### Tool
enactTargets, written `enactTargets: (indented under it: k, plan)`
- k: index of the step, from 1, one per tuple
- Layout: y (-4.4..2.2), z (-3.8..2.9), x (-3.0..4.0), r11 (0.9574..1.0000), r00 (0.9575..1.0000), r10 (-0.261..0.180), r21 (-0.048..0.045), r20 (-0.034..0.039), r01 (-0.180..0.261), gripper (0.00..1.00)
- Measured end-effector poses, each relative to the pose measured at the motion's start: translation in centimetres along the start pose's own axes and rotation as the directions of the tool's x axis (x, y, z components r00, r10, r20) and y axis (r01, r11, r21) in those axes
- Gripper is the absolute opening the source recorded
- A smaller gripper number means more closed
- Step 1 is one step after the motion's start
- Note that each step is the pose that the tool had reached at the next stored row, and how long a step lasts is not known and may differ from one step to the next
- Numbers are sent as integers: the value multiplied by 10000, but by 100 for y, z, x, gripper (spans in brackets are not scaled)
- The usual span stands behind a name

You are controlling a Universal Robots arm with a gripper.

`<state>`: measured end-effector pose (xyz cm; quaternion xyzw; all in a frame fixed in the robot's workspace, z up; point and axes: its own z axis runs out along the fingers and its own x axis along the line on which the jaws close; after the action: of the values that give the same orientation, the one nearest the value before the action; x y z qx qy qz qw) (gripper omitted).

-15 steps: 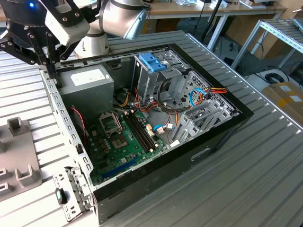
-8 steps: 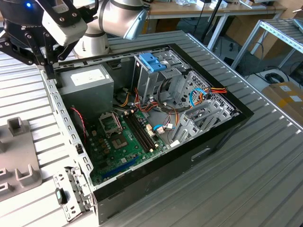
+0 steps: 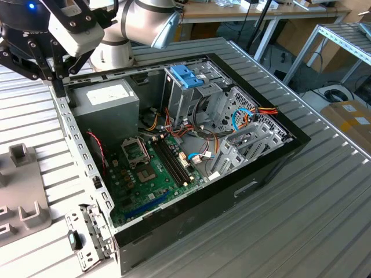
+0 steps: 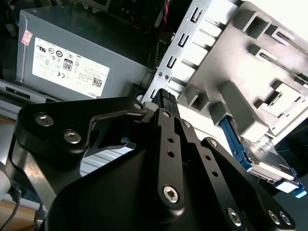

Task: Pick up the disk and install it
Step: 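Reach for the disk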

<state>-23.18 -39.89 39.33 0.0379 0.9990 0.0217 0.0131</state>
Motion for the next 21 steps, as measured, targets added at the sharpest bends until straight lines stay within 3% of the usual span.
enactTargets:
  k: [21]
  plan:
    - [-6, -3, 87, 10000, 10000, 0, 0, 0, 0, 10]
